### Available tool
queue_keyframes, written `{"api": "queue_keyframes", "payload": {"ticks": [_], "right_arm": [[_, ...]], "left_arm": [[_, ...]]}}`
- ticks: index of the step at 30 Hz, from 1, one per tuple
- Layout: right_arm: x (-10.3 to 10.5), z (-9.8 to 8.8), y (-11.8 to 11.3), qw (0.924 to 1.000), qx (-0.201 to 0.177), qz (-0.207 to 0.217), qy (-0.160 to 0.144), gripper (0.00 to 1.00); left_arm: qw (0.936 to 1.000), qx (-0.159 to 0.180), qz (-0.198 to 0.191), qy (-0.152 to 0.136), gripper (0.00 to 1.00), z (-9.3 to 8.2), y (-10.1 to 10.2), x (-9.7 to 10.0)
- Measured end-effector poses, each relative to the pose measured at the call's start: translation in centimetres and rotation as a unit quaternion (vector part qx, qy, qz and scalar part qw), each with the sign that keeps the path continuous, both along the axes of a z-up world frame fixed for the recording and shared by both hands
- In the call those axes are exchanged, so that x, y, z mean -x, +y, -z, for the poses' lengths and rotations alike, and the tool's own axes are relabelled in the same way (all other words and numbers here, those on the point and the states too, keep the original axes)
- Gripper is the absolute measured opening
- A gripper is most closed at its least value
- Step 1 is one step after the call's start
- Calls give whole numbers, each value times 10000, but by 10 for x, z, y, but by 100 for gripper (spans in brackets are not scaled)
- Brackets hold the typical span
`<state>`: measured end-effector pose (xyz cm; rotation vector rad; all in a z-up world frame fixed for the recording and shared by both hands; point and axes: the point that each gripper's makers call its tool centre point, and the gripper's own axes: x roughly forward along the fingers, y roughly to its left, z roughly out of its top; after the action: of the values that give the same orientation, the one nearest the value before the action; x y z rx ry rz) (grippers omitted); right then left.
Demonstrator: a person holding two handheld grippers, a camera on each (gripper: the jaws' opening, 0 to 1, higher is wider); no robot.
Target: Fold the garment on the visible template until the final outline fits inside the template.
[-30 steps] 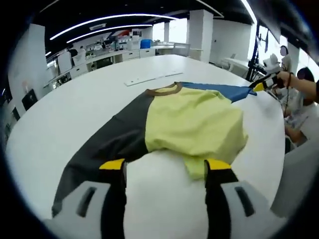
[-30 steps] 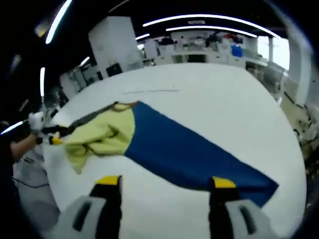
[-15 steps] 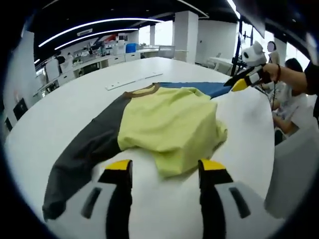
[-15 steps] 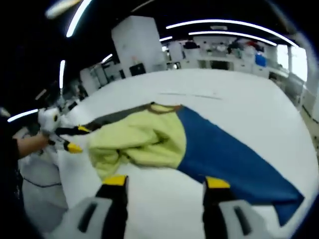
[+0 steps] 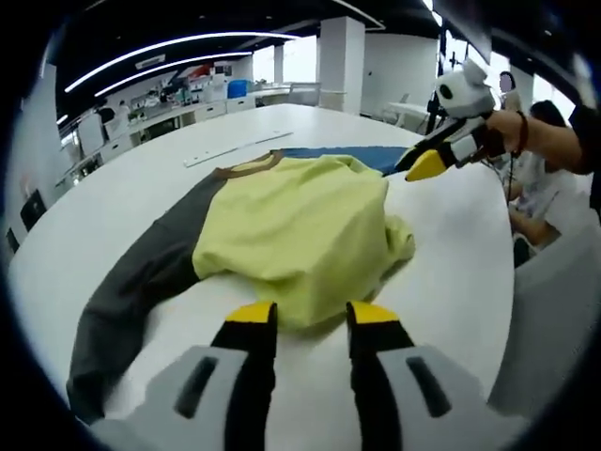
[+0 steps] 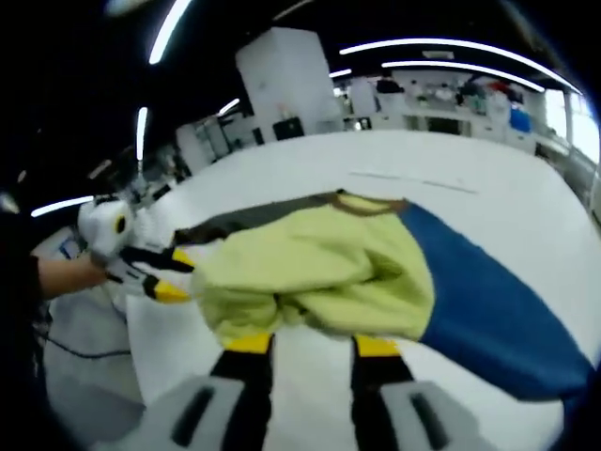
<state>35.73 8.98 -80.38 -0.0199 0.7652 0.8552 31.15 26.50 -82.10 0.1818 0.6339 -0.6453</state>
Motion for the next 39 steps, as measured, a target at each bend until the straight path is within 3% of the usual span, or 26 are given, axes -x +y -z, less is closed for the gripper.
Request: {"api": "queue_keyframes", "payload": {"ticks": [7, 15, 23, 27, 30, 32, 34, 39], "right_arm": [[-2, 13, 26, 9999, -61, -141, 71, 19], [-11, 28, 43, 9998, 72, -160, 37, 15], [-21, 40, 44, 9993, 316, -161, -96, 5], [-22, 37, 44, 9995, 289, -96, -25, 7], [-21, 30, 49, 9982, 413, -298, -302, 5], [-21, 42, 46, 9974, 659, -267, -103, 5], [-25, 39, 50, 9984, 521, -207, -119, 4], [-24, 39, 48, 9978, 598, -245, -160, 0]], "left_arm": [[9999, 99, -36, 61, 16, 5, -7, -1], [9996, -275, 41, 21, 14, 14, -6, 0], [9991, -433, -26, -10, 11, 21, -5, -3], [9992, -371, -122, -10, 7, 21, -5, -6], [9993, -342, -164, -21, 2, 20, -4, -8], [9993, -288, -228, 13, 1, 21, -3, -10], [9993, -241, -283, 27, 0, 20, -3, -10], [9993, -220, -295, 30, 0, 16, -3, -10]]}}
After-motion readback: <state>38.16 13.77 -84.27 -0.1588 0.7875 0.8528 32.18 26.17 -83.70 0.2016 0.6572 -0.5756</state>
